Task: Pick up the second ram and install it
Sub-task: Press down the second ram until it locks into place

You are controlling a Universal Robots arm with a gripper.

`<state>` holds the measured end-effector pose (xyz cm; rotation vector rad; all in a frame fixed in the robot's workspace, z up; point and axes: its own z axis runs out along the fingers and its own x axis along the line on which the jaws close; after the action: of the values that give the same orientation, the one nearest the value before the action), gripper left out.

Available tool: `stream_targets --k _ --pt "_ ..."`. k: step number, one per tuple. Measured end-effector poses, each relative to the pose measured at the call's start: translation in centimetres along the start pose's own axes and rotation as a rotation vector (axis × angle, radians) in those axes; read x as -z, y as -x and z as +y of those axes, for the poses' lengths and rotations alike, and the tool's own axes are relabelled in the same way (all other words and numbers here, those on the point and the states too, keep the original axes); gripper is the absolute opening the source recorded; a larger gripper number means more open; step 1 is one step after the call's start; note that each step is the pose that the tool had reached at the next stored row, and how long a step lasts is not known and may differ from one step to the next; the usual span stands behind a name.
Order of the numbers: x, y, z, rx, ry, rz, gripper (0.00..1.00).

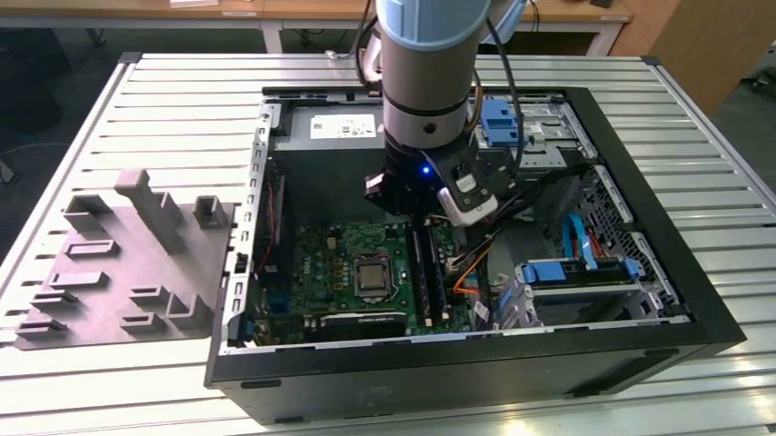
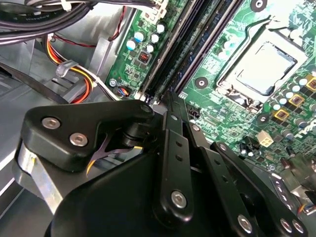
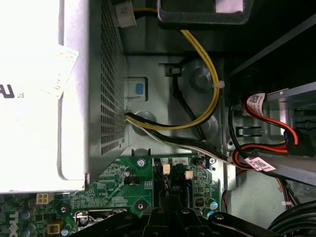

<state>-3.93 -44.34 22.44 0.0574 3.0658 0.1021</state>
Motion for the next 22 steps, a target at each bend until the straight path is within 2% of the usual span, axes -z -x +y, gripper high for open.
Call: stream_targets --k 22 --pt "-0.43 -0.05 0.11 0.000 -0.0003 0.0004 0.10"
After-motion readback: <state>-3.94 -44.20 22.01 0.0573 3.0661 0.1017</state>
